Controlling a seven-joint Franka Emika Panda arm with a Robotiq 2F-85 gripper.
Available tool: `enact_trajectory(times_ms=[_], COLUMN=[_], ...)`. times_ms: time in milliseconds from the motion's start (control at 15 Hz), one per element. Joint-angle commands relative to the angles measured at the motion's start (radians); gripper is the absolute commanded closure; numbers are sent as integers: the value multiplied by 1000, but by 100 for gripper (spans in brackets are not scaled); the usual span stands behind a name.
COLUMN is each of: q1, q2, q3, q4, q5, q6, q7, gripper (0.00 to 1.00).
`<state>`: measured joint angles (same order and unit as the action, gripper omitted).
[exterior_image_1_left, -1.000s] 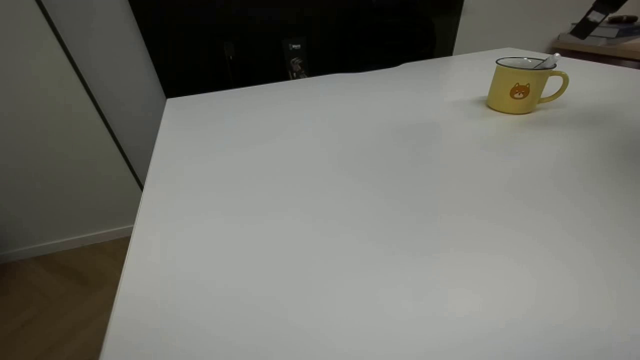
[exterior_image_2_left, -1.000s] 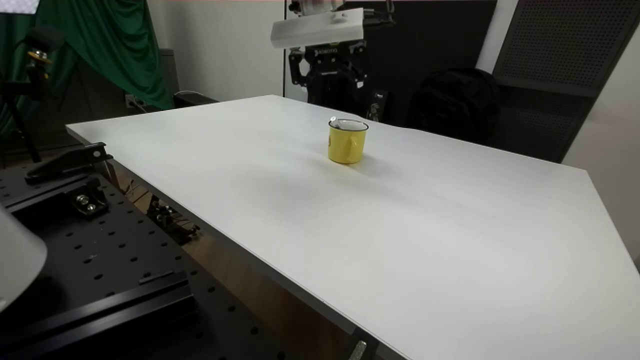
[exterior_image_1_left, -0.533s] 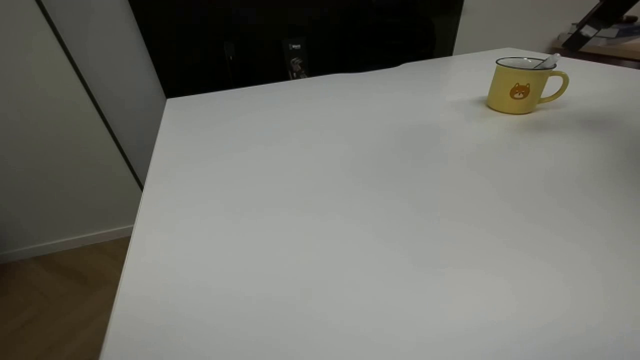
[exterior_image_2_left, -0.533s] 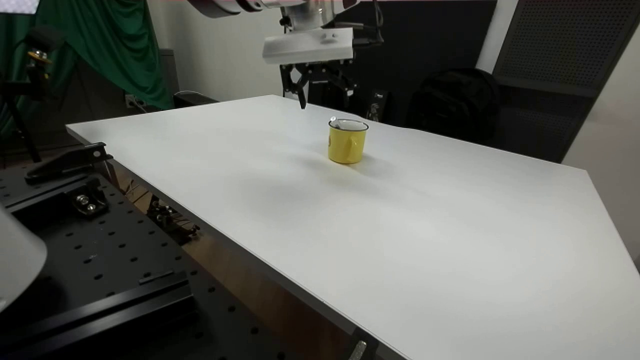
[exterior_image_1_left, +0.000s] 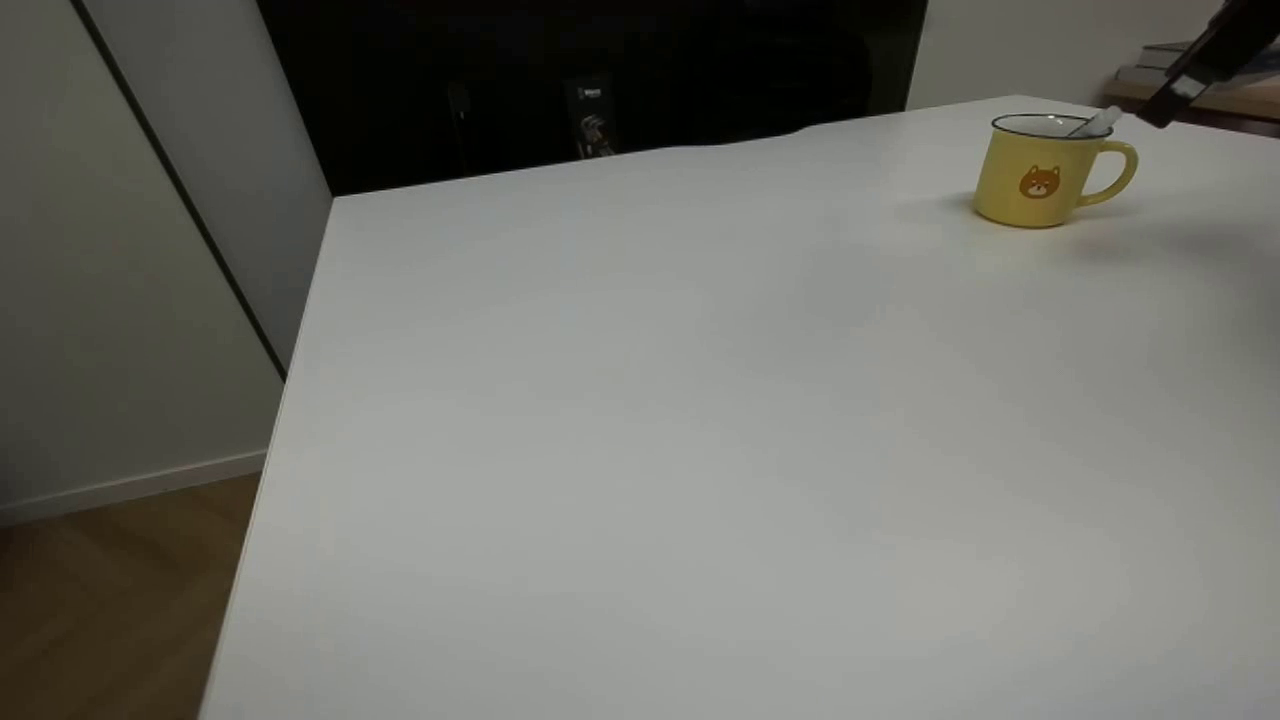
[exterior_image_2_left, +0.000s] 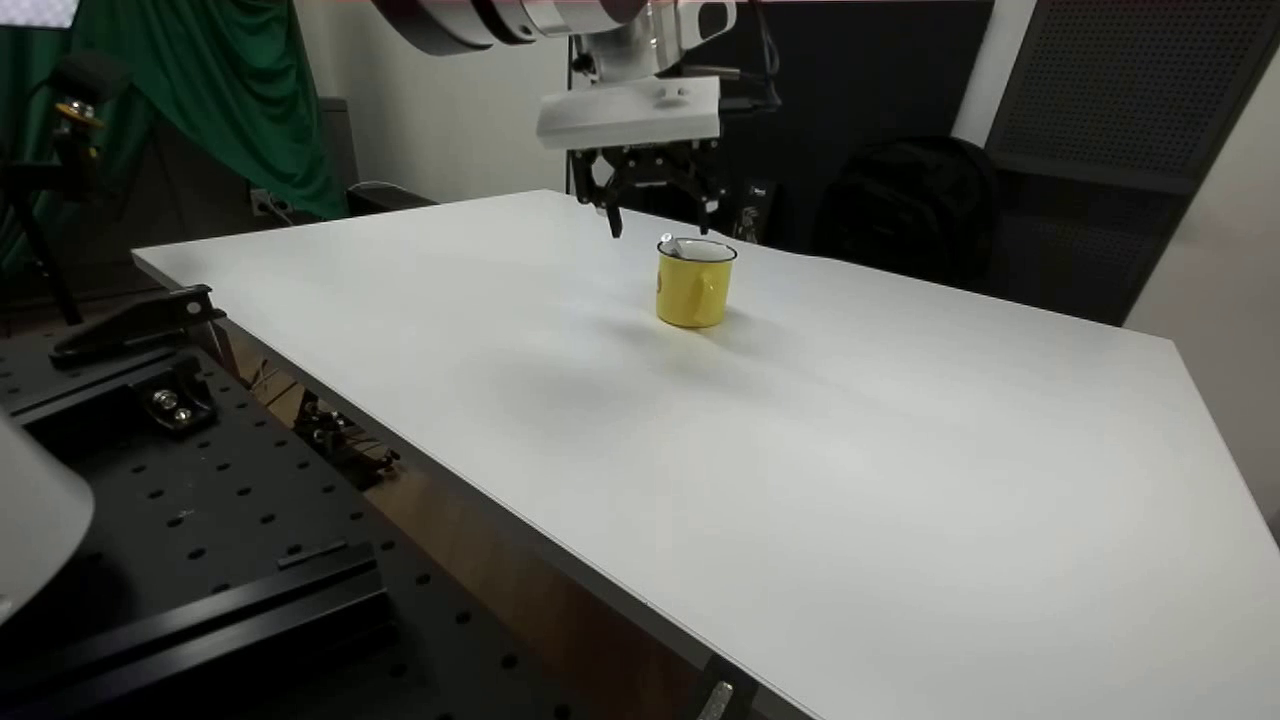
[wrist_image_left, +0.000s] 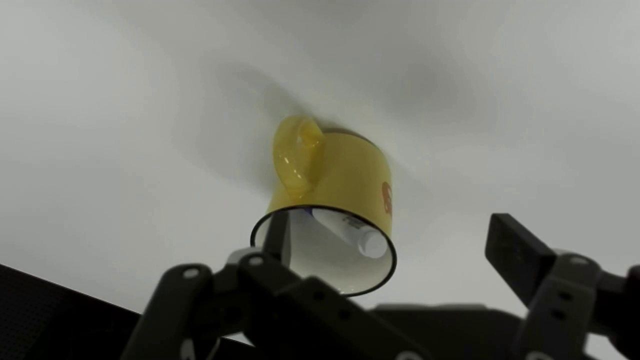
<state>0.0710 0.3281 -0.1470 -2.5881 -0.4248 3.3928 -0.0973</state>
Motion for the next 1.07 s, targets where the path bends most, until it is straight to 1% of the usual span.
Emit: enact_trajectory(times_ms=[0,133,200,267,400,533,600,667,1000], q1=[0,0,58,94,202,278,307,325,406], q2=[1,2,4,6,21,42,53,26,46], q3=[0,0,-60,-96,-204,-264,-281,-281,-297], q4=[0,1,4,4,5,2,-1,16,39], q5=[0,1,26,42,103,160,188,211,280], q6=[0,0,11,23,58,96,117,69,66], q7=[0,0,-31,-51,-111,-151,-161,-173,-191], gripper=[0,0,0,0,0,0,0,0,0])
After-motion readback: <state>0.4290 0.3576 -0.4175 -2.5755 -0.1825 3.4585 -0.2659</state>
